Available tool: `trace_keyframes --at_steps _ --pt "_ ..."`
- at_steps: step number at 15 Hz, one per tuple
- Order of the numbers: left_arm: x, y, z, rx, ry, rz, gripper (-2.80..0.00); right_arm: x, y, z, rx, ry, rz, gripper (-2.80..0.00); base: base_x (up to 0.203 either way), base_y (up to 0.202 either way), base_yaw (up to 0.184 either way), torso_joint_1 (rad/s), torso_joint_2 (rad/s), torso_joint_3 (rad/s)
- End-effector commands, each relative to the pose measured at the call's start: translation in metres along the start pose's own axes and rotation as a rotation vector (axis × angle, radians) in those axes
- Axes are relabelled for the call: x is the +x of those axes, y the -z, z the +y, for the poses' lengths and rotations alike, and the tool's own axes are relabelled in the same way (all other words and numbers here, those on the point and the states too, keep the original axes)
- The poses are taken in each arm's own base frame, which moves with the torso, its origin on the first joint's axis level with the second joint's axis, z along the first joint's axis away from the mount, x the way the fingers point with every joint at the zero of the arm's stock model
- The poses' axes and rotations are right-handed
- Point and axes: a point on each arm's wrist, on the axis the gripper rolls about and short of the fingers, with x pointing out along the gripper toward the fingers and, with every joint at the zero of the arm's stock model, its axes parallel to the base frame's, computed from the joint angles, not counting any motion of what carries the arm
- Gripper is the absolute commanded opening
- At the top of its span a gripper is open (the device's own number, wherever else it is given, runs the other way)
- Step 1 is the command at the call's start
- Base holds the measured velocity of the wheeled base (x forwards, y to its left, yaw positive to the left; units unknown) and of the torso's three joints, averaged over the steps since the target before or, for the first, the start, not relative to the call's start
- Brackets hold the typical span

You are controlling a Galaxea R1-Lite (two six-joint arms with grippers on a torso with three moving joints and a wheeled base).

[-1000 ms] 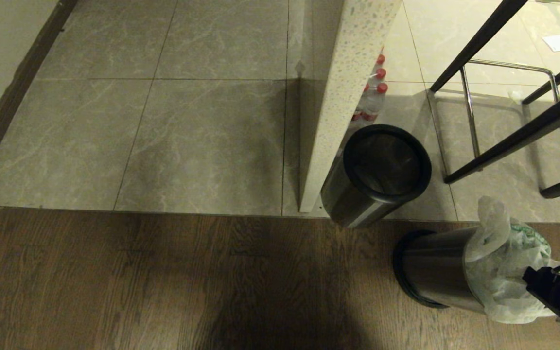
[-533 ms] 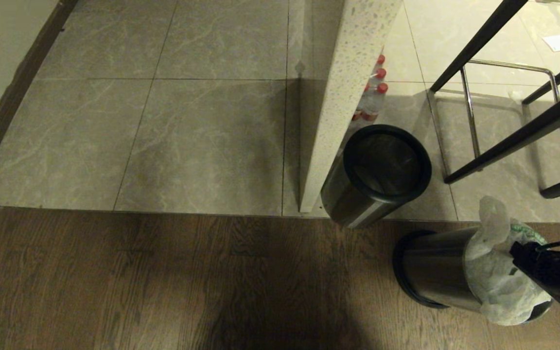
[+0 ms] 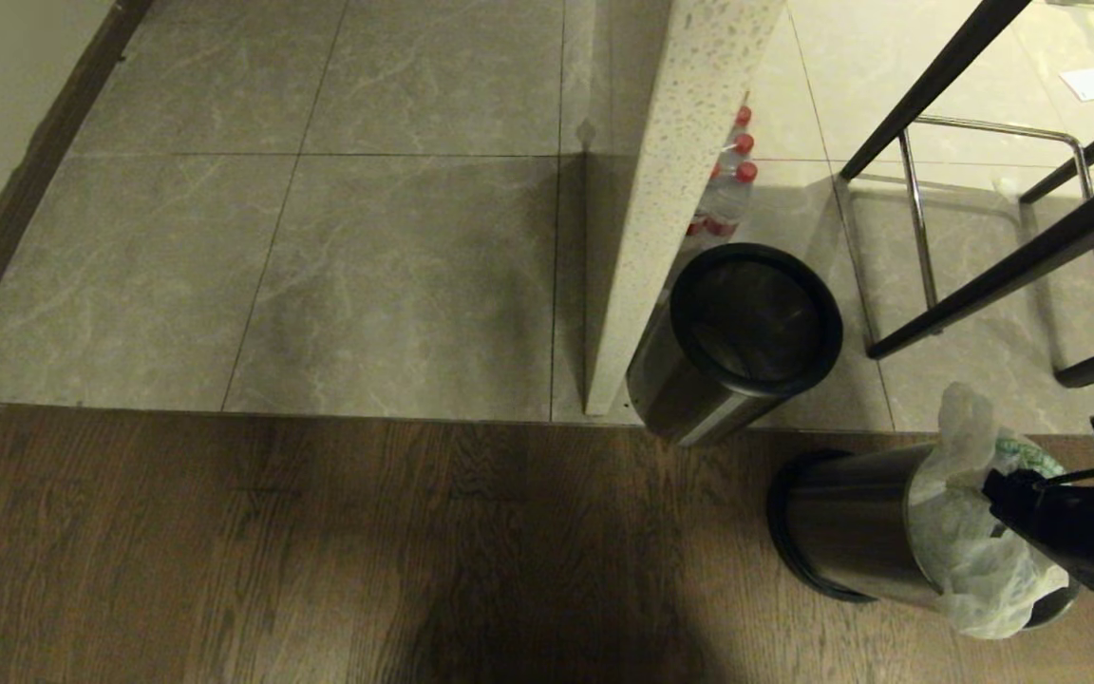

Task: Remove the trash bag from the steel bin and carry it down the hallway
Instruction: Pick up the trash bag

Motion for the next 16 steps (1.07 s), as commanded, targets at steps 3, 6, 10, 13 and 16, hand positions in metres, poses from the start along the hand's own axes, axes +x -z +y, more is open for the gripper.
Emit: trace_keyframes --at_steps 3,6,10,13,16 --pt "0.000 0.000 0.000 0.000 -0.001 0.000 -2.80 0.001 0.000 0.000 -0.014 -0.002 0.000 0.00 0.000 0.000 0.000 0.000 0.00 0.000" --pt "0.000 0.000 0.000 0.000 -0.001 0.000 -2.80 0.005 0.003 -0.002 -0.024 0.008 0.019 0.00 0.000 0.000 0.000 0.000 0.00 0.000" --pt "0.000 0.000 0.000 0.000 -0.001 0.000 -2.80 0.003 0.009 -0.004 -0.090 0.018 0.040 0.00 0.000 0.000 0.000 0.000 0.00 0.000" --pt "0.000 0.000 0.000 0.000 -0.001 0.000 -2.80 -0.003 0.009 -0.004 -0.091 0.014 0.027 0.00 0.000 0.000 0.000 0.000 0.00 0.000" --pt "0.000 0.000 0.000 0.000 -0.001 0.000 -2.80 -0.006 0.011 -0.005 -0.094 0.015 0.030 0.00 0.000 0.000 0.000 0.000 0.00 0.000"
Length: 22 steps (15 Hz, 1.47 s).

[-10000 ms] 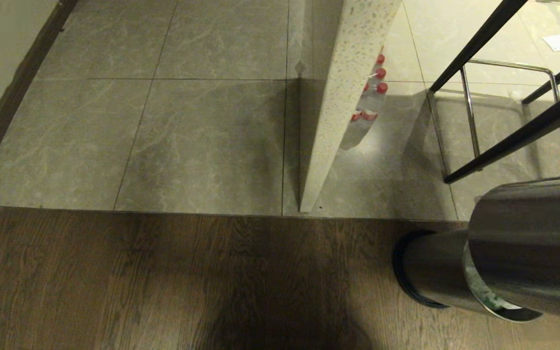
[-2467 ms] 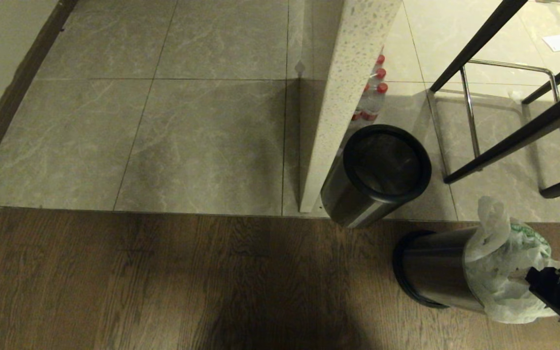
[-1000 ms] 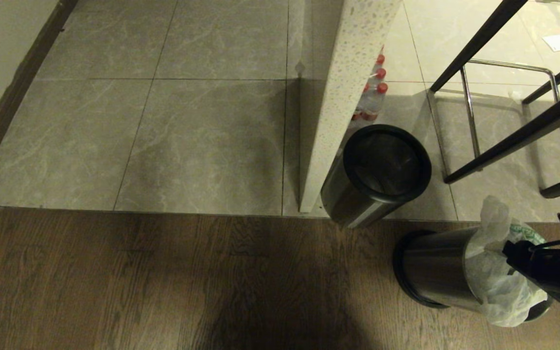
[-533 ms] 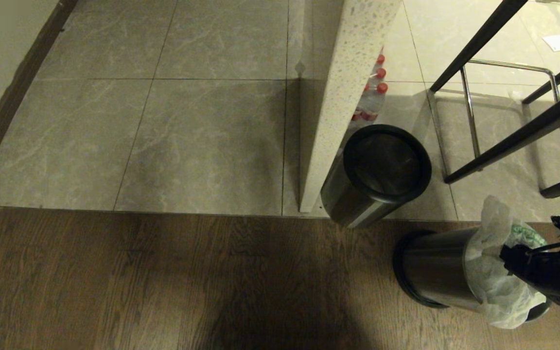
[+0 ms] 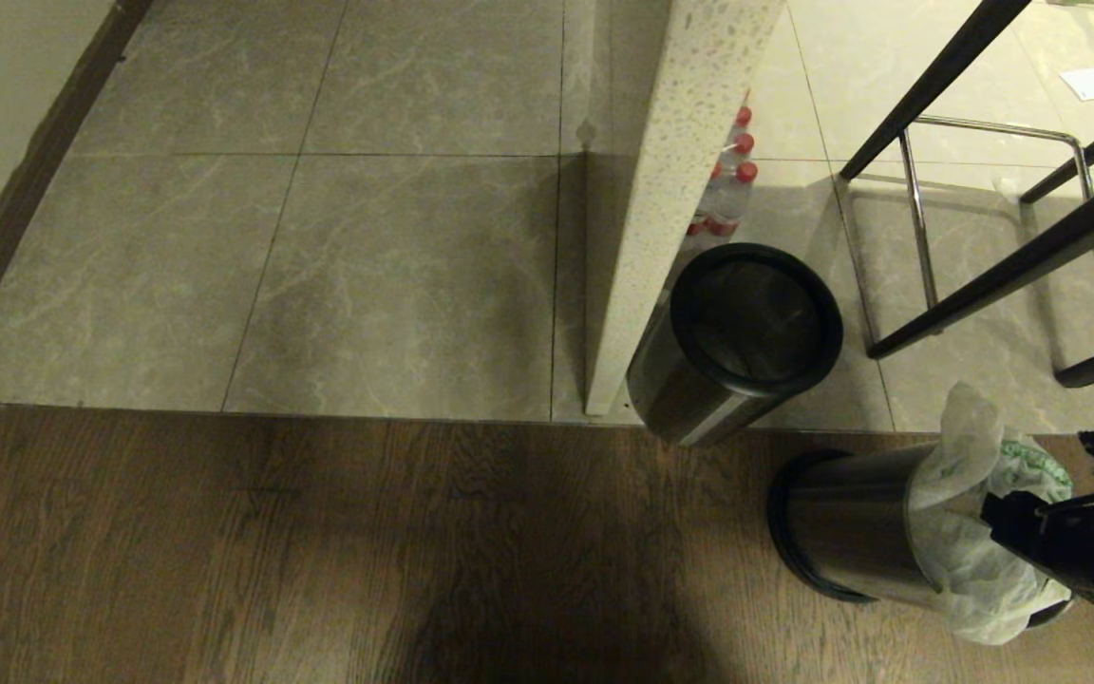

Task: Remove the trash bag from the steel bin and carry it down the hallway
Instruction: Pick up the trash bag

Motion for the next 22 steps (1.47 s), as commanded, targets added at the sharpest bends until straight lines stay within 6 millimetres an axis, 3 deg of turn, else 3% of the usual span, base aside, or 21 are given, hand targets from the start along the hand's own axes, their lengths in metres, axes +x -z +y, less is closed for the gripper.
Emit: trace_keyframes --at_steps 1,22 --pt "0.0000 0.0005 0.0000 0.000 -0.001 0.000 -2.80 -0.0026 0.0007 -0.0002 0.002 -0.003 -0.006 0.00 0.000 0.000 0.000 0.000 0.00 0.000" --pt "0.0000 0.0005 0.0000 0.000 -0.001 0.000 -2.80 0.0032 0.0029 -0.0014 0.003 0.004 0.015 0.00 0.000 0.000 0.000 0.000 0.00 0.000"
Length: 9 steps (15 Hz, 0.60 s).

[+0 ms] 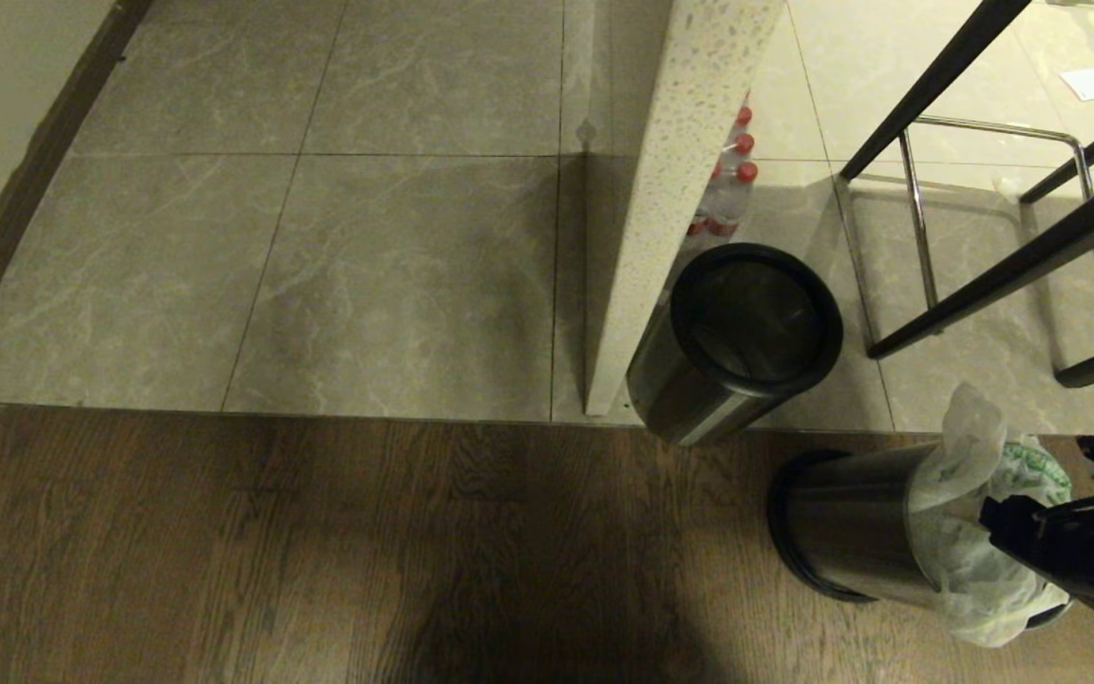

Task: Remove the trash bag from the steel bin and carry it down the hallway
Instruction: Pick up the trash bag

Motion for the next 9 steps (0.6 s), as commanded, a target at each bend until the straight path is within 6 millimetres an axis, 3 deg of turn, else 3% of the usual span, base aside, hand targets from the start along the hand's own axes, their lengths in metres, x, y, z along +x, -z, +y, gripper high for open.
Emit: trace_keyframes --at_steps 1,9 --pt "0.0000 0.0005 0.0000 -0.001 -0.001 0.000 -2.80 0.0010 0.0002 -0.0002 0.002 0.000 0.002 0.00 0.000 0.000 0.000 0.000 0.00 0.000" --pt "0.0000 0.0005 0.0000 -0.001 -0.001 0.000 -2.80 0.0028 0.0013 -0.0008 0.003 0.005 0.008 0.00 0.000 0.000 0.000 0.000 0.00 0.000"
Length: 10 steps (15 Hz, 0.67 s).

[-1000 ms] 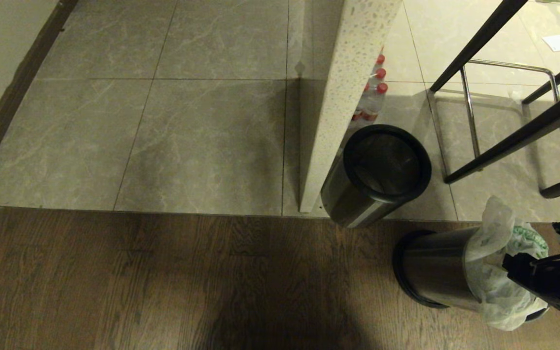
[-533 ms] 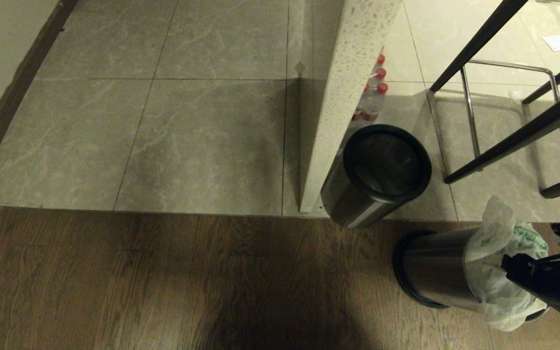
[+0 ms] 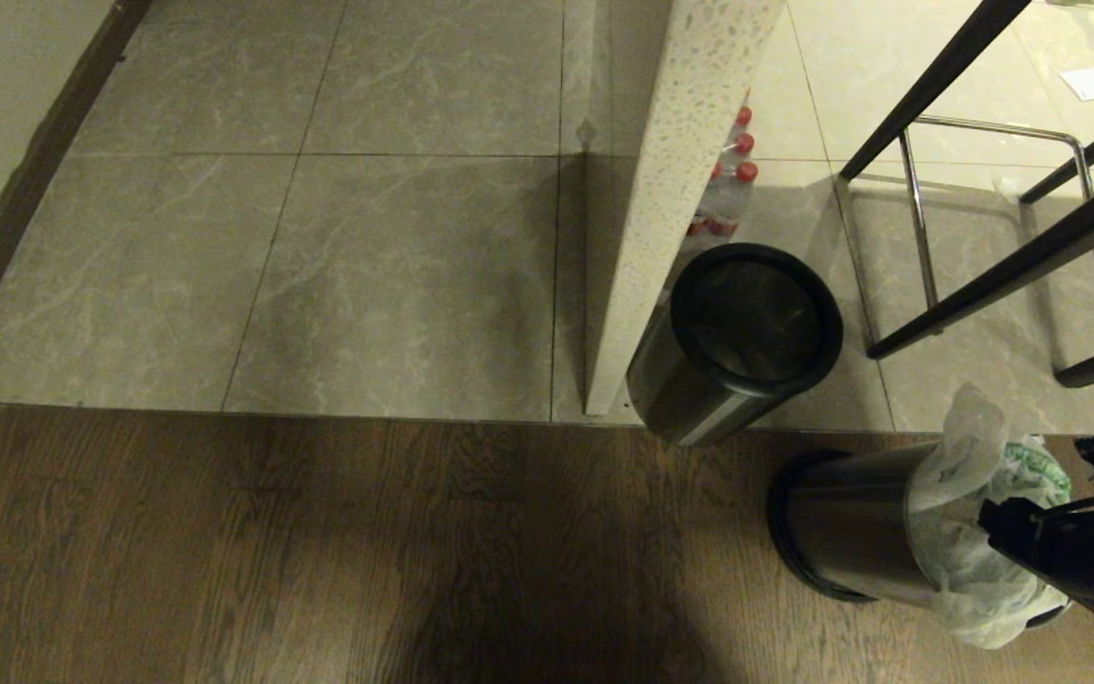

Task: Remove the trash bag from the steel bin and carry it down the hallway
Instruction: Pick up the trash bag

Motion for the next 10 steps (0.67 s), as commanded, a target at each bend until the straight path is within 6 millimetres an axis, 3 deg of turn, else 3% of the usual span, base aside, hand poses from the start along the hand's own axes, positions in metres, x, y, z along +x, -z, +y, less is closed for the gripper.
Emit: trace_keyframes --at_steps 1,10 --pt "0.0000 0.0005 0.0000 -0.001 -0.001 0.000 -2.80 0.0006 0.0000 -0.0001 0.002 0.000 0.000 0.00 0.000 0.000 0.000 0.000 0.00 0.000" --pt "0.0000 0.0005 0.0000 -0.001 -0.001 0.000 -2.80 0.0000 -0.0003 0.0001 0.002 -0.002 -0.003 0.00 0.000 0.000 0.000 0.000 0.00 0.000"
